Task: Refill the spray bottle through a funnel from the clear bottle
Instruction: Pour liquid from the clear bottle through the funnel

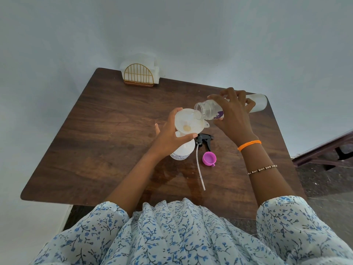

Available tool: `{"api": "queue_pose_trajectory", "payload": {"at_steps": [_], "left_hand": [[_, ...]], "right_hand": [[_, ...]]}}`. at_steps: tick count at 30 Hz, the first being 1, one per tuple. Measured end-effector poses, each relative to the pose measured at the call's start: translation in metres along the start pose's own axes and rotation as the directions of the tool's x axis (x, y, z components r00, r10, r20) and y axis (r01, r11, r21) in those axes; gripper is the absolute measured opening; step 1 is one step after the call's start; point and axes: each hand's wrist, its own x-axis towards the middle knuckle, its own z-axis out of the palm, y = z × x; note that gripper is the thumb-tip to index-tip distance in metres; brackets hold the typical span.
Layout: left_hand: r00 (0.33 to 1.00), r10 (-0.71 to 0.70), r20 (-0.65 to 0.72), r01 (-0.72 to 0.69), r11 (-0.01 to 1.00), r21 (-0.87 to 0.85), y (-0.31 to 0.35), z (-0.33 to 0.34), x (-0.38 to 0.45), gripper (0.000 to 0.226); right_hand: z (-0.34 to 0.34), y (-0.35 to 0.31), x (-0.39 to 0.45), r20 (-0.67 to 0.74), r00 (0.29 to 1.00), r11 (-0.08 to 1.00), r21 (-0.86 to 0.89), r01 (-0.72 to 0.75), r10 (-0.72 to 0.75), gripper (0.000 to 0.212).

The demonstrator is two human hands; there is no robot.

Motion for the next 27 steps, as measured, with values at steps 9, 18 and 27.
{"api": "queue_pose_trajectory", "payload": {"at_steps": [9,18,27], "left_hand": [[1.0,-0.005,0.002,0.005,1.0,0.017,-0.0007,0.0,0.0007,0.082],[1.0,-0.006,-0.002,0.006,1.0,0.023,-0.0008,0.0006,0.0008,0.083],[1.0,-0.014,0.0,0.013,1.0,0.026,0.0004,0.001,0.0008,0.083]], "right_hand": [[-0.0012,0.0013,-0.0001,-0.003,1.0,1.0,-0.006,0.002,-0.002,0.054],[-0.0014,0.0002,0.0,-0.004,1.0,1.0,-0.009,0.015,-0.015,0.052],[-0.0014,0.0015,-0.0008,-0.001,1.0,1.0,-0.007,0.008,-0.008,0.052]]}}
